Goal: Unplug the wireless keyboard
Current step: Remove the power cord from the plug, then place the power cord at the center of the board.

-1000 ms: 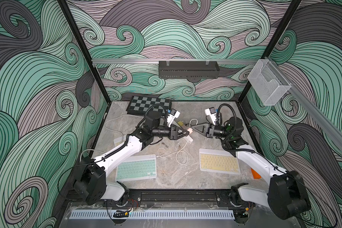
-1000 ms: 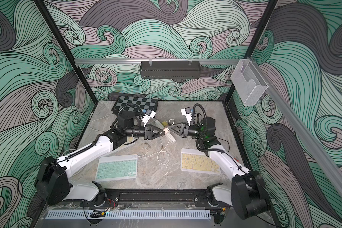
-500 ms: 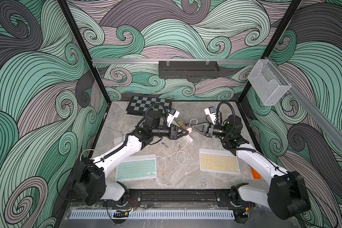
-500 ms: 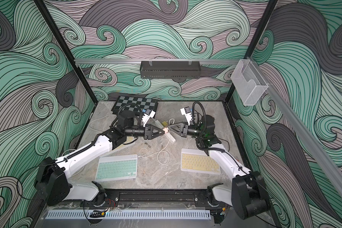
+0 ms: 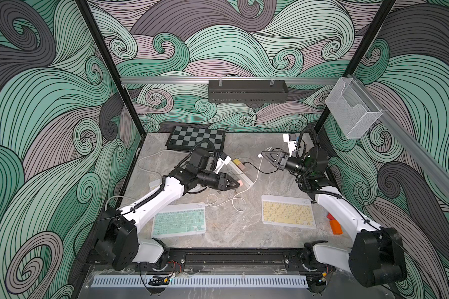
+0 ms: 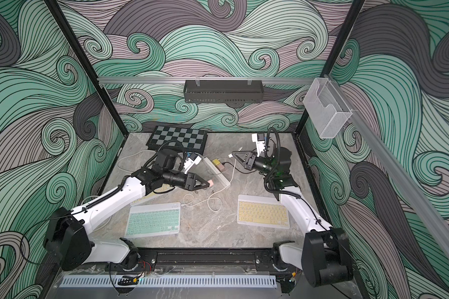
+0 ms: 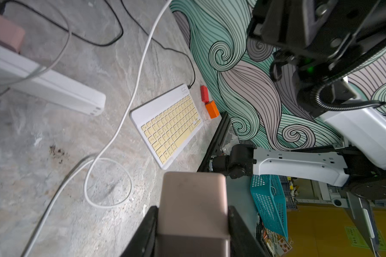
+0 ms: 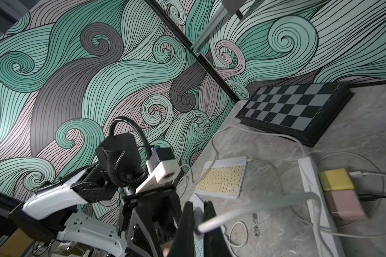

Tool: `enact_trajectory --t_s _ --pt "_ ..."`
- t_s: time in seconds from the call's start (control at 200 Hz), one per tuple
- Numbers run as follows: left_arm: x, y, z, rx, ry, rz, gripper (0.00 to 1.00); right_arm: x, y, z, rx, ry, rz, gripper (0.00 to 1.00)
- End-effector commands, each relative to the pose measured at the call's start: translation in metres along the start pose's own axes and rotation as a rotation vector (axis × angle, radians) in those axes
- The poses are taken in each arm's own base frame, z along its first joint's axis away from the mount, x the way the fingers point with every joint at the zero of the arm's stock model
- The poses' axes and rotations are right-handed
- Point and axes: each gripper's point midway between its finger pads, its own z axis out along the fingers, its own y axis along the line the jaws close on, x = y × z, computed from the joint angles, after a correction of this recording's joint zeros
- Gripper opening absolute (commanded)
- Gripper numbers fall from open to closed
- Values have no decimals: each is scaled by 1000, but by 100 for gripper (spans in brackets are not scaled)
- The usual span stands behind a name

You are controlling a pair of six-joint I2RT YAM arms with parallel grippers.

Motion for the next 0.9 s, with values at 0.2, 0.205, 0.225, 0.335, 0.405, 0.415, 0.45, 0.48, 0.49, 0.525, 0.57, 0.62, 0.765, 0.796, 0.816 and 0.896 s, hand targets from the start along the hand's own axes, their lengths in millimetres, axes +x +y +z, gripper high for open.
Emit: enact_trajectory --t_s 0.2,0.205,0.225,0.335,0.405,0.415,0.45,0.48,0.49,0.525,0.57,0.62,0.765,0.796,0.816,0.896 --pt "-3 14 -15 -115 -69 18 0 1 -3 0 62 11 -9 0" --pt "-4 15 -15 -123 -73 16 0 2 -4 0 64 15 -7 0" --pt "-5 18 -17 -147 -86 9 0 4 -5 0 68 30 -2 0" --pt "-14 33 -26 -242 -145 4 0 31 -10 6 100 144 36 0" --pt "-17 38 -29 -271 -159 2 0 52 -18 8 143 207 55 0" --pt "-18 38 -30 -272 -160 3 0 55 -20 9 149 217 57 0" --pt "-18 39 -30 -276 -160 3 0 66 -25 9 178 247 59 0" --pt "-18 40 -30 -277 -159 2 0 76 -29 9 205 275 55 0" --pt "-18 40 -30 -277 -158 2 0 80 -31 9 215 286 56 0" --pt "-18 41 -30 -283 -155 1 0 90 -37 8 242 316 54 0" --pt "-17 44 -30 -290 -154 -2 0 102 -45 6 268 349 63 0" --pt "-16 46 -29 -295 -152 -6 0 112 -54 3 298 371 84 4" --pt "-14 53 -27 -307 -148 -20 0 132 -91 -10 465 422 109 12" --pt "-14 54 -27 -309 -147 -21 0 136 -97 -12 494 431 112 11" --pt "-14 55 -27 -311 -146 -24 0 139 -100 -13 505 438 117 10" --pt "-13 57 -26 -317 -145 -25 0 150 -109 -16 530 471 145 9"
